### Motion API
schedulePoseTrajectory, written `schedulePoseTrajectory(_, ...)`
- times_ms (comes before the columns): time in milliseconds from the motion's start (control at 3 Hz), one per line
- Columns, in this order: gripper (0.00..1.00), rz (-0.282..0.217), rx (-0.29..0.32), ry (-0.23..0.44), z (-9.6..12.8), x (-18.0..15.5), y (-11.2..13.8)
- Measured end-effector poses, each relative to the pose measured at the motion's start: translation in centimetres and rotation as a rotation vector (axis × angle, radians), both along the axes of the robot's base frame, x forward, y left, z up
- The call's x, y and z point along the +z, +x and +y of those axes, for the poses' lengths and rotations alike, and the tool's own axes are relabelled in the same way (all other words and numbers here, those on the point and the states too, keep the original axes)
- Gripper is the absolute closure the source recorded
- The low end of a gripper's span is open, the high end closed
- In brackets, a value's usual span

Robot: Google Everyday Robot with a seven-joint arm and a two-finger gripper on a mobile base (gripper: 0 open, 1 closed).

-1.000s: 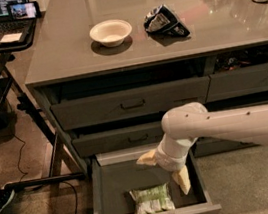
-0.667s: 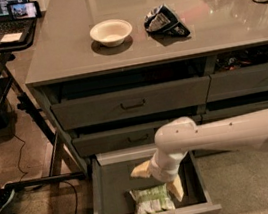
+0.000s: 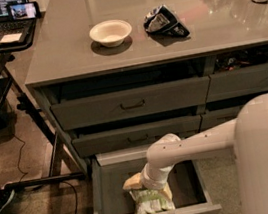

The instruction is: Pick green jalapeno chip bag from bottom drawer and place on counter

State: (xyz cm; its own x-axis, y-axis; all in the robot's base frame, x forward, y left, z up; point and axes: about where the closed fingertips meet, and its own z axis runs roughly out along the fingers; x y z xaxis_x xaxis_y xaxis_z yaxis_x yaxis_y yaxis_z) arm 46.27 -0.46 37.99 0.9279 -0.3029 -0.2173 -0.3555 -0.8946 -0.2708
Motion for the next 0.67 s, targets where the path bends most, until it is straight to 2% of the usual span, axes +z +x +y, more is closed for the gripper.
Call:
schedulePoseTrajectory(333, 0.0, -0.009, 0.054, 0.018, 0.41, -1.14, 0.57)
schedulePoseTrajectory(667, 0.0, -0.009, 0.055, 0.018, 0.41, -1.12, 0.53)
